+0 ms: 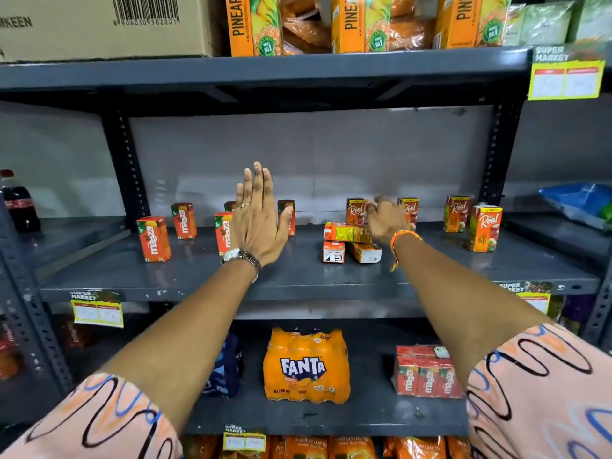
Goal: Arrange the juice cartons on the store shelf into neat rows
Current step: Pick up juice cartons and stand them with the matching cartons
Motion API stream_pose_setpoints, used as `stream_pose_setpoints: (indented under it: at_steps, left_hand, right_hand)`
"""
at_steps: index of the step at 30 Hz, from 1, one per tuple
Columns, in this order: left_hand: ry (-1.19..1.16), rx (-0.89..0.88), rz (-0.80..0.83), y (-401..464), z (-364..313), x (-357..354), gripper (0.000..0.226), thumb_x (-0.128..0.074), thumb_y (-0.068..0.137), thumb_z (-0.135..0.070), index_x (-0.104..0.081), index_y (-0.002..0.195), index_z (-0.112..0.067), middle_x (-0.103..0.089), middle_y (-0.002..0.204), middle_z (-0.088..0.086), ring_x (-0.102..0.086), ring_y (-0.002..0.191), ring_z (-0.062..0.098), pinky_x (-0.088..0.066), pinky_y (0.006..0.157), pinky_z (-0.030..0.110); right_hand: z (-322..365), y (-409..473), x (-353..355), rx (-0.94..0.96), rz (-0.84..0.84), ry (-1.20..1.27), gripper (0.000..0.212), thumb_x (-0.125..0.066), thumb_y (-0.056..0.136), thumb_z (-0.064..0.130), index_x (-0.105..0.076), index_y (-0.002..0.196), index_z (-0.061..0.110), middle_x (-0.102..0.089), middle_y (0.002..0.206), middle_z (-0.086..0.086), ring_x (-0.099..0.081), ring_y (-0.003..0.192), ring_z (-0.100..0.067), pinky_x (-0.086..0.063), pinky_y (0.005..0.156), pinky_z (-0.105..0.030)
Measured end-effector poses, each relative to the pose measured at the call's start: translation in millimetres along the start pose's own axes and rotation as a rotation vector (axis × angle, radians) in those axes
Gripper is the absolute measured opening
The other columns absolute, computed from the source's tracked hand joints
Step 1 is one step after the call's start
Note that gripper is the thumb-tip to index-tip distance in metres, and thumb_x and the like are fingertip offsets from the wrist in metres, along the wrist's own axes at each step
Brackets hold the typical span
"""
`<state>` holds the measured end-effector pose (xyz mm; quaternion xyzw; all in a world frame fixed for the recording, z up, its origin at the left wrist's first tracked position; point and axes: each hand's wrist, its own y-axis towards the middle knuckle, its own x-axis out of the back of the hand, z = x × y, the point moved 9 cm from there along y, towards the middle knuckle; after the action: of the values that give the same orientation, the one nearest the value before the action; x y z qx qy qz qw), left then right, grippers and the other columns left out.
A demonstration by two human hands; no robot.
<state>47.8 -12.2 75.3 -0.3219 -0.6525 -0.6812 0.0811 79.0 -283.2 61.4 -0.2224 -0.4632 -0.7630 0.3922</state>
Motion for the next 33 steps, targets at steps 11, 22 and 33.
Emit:
stream_pose_setpoints:
  at_steps: [11, 22, 33]
  left_hand:
    - [-0.044, -0.012, 0.262, -109.9, -18.2, -63.0, 0.078, -0.018, 0.096, -0.055, -0.002, 0.157, -0.009, 0.003, 0.166, 0.008, 0.004, 0.154, 0.022, 0.003, 0.125, 0.036]
    - [0.062, -0.099, 0.14, -144.1, -20.7, -65.8, 0.053, -0.027, 0.099, -0.051, -0.05, 0.128, -0.014, -0.058, 0.126, 0.007, -0.054, 0.111, 0.029, -0.036, 0.101, 0.043]
    - [0.117, -0.104, 0.106, -142.9, -18.6, -68.6, 0.062, -0.035, 0.095, -0.064, -0.052, 0.127, -0.014, -0.06, 0.124, 0.006, -0.054, 0.11, 0.027, -0.035, 0.099, 0.041]
  right_hand:
    - [-5.9, -5.0, -32.4, -0.055, 0.526, 0.018, 0.064, -0.034, 0.101, 0.051, -0.044, 0.143, 0.003, -0.041, 0.153, -0.018, -0.042, 0.137, -0.035, -0.032, 0.114, -0.043]
    - [-7.7, -5.7, -46.8, -0.069, 0.541, 0.194, 0.024, -0.06, 0.095, 0.028, -0.06, 0.098, 0.005, -0.063, 0.087, -0.015, -0.059, 0.079, -0.026, -0.051, 0.081, -0.042]
    - [-1.9, -52.9, -36.0, -0.325, 0.393, 1.066, 0.017, -0.054, 0.097, 0.005, -0.049, 0.111, -0.001, -0.061, 0.09, -0.009, -0.06, 0.074, -0.018, -0.054, 0.054, -0.023]
